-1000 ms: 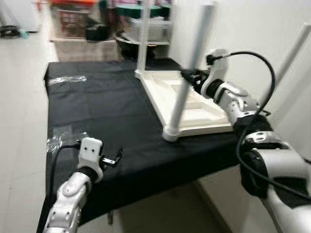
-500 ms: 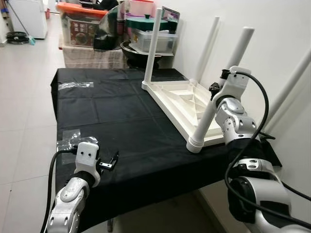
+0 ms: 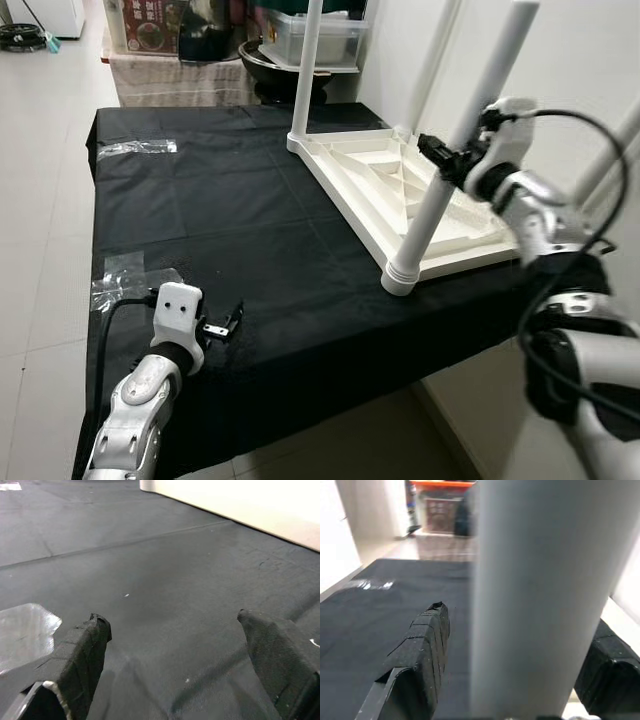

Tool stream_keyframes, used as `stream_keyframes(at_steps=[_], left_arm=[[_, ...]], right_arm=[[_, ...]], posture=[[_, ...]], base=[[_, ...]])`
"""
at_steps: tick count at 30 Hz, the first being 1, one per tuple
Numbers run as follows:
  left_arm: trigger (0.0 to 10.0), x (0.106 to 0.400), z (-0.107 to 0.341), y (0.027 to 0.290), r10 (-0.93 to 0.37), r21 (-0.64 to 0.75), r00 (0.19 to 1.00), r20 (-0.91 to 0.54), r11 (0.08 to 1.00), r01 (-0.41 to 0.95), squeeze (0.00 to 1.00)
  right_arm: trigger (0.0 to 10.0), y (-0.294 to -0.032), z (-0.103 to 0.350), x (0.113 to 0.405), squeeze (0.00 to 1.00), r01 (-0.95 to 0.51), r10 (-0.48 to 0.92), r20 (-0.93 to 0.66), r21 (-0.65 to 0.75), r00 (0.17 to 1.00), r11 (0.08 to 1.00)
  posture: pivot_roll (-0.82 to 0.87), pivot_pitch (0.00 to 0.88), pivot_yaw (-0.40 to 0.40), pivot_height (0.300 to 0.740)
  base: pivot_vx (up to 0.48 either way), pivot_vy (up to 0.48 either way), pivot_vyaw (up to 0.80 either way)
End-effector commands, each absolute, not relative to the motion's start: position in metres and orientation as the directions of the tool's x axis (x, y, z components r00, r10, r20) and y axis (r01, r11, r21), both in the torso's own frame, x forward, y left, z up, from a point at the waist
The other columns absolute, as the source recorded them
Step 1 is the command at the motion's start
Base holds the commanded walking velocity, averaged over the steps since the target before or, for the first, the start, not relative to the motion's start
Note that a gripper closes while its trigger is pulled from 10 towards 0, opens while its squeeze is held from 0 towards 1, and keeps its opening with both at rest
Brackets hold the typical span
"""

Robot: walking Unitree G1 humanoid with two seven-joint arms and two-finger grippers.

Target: Building children table

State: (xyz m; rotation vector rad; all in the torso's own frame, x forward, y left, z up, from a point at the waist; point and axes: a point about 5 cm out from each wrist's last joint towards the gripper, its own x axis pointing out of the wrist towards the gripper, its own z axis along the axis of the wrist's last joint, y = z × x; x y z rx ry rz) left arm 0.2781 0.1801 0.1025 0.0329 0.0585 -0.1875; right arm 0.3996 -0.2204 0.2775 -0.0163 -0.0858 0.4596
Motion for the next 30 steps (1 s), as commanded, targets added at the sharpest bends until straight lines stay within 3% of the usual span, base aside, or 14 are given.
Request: stream_keyframes(at_steps=[1,7,9,14,15,16,19,21,22,23,26,27,28,30], left_arm=[[10.0,0.278,0.099,0.177,-0.196,0.029,0.978,-0.073,0.980,0.199,0.00],[10.0,0.279,0.101,0.173,-0.204,0.028,0.977,-0.067,0.978,0.206,0.00],[10.0,0.278,0.101,0.176,-0.198,0.031,0.978,-0.067,0.979,0.200,0.00],[10.0,0.277,0.101,0.177,-0.195,0.032,0.979,-0.067,0.980,0.197,0.00],[10.0,0.277,0.101,0.178,-0.192,0.033,0.979,-0.066,0.980,0.195,0.00],[10.0,0.276,0.101,0.177,-0.191,0.033,0.979,-0.066,0.981,0.193,0.00],[10.0,0.276,0.101,0.177,-0.190,0.033,0.980,-0.066,0.981,0.192,0.00],[10.0,0.277,0.102,0.178,-0.190,0.034,0.980,-0.065,0.981,0.192,0.00],[10.0,0.277,0.102,0.178,-0.190,0.034,0.980,-0.065,0.981,0.192,0.00],[10.0,0.278,0.102,0.178,-0.190,0.036,0.980,-0.064,0.981,0.193,0.00],[10.0,0.278,0.103,0.178,-0.191,0.037,0.979,-0.063,0.980,0.194,0.00],[10.0,0.279,0.103,0.178,-0.193,0.039,0.979,-0.063,0.980,0.195,0.00],[10.0,0.279,0.103,0.178,-0.192,0.039,0.979,-0.062,0.980,0.195,0.00],[10.0,0.278,0.102,0.178,-0.190,0.037,0.980,-0.062,0.981,0.192,0.00]], right_arm=[[10.0,-0.217,0.265,0.398,0.00,-0.506,0.508,0.024,-0.061,0.861,0.861],[10.0,-0.202,0.240,0.396,0.00,-0.669,0.658,-0.128,-0.101,0.742,0.736],[10.0,-0.183,0.229,0.399,0.00,-0.705,0.685,-0.175,-0.092,0.707,0.703],[10.0,-0.176,0.226,0.401,0.00,-0.703,0.683,-0.180,-0.077,0.708,0.707],[4.8,-0.167,0.221,0.404,0.00,-0.671,0.658,-0.166,-0.034,0.734,0.740],[6.6,-0.159,0.216,0.406,0.00,-0.641,0.634,-0.155,0.004,0.758,0.768],[6.6,-0.153,0.212,0.407,0.00,-0.624,0.620,-0.150,0.028,0.770,0.781],[2.6,-0.147,0.204,0.407,0.00,-0.591,0.598,-0.122,0.090,0.792,0.801],[2.6,-0.147,0.204,0.407,0.00,-0.591,0.598,-0.122,0.090,0.792,0.801],[0.8,-0.147,0.201,0.407,0.00,-0.565,0.577,-0.107,0.124,0.810,0.816],[0.0,-0.152,0.200,0.408,0.00,-0.519,0.534,-0.085,0.150,0.841,0.842],[0.0,-0.163,0.199,0.410,0.00,-0.404,0.421,-0.084,0.166,0.903,0.899],[0.0,-0.183,0.192,0.411,0.00,-0.177,0.202,-0.140,0.175,0.969,0.969],[0.0,-0.218,0.173,0.403,0.00,0.252,-0.223,-0.237,0.101,0.946,0.962]], posture=[[0.05,0.000,-0.136,0.740],[0.05,0.000,-0.142,0.740],[0.07,0.000,-0.153,0.740],[0.07,0.000,-0.153,0.740],[0.08,0.000,-0.159,0.740],[0.08,0.000,-0.159,0.740],[0.08,0.000,-0.159,0.740],[0.08,0.000,-0.159,0.740],[0.08,0.000,-0.159,0.740],[0.08,0.000,-0.159,0.740],[0.08,0.000,-0.159,0.740],[0.07,0.000,-0.152,0.740],[0.07,0.000,-0.152,0.740],[0.07,0.000,-0.152,0.740]], base=[[0.000,0.000,0.00],[0.000,0.000,0.00],[0.000,0.000,0.00],[0.000,0.000,0.00],[0.000,0.000,0.00],[0.000,0.000,0.00],[0.000,0.000,0.00],[0.000,0.000,0.00],[0.000,0.000,0.00],[0.000,0.000,0.00],[0.000,0.000,0.00],[0.000,0.000,0.00],[0.000,0.000,0.00],[0.000,0.000,0.00]])
